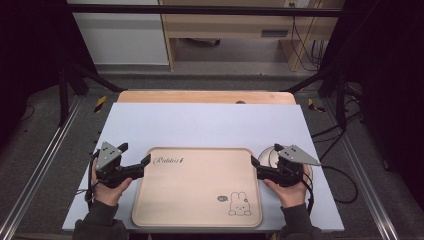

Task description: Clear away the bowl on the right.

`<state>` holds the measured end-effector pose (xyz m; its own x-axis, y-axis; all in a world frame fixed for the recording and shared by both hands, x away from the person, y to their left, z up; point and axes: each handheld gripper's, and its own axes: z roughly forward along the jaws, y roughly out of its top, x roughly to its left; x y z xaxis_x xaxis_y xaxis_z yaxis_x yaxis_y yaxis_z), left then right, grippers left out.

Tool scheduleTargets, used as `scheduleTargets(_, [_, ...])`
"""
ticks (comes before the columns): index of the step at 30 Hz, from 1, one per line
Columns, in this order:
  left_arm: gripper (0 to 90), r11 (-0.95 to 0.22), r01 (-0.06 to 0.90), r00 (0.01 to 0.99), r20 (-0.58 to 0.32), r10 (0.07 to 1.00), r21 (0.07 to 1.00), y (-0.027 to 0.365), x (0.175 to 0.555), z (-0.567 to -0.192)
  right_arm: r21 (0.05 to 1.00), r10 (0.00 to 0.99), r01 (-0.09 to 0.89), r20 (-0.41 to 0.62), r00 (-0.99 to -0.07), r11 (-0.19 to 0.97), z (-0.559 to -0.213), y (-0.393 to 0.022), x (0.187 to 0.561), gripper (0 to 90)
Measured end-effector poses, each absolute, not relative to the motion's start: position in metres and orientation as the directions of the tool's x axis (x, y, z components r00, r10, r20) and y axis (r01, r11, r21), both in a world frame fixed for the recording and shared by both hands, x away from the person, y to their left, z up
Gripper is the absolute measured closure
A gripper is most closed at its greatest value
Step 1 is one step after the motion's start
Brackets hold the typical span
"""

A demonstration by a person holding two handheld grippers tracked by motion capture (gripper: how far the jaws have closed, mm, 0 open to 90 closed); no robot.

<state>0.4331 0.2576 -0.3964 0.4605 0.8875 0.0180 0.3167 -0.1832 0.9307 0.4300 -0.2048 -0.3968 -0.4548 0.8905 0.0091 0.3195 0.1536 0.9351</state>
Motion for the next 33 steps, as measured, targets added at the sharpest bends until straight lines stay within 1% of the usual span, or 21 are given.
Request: scheduleTargets(33, [13.2,-0.185,0.342,0.464,0.006,0.886,0.921,0.2586,0.4371,-0.4038,0.936,0.895,0.320,0.011,-0.445,0.148,-0.3920,-0.2129,0.4279,13.5])
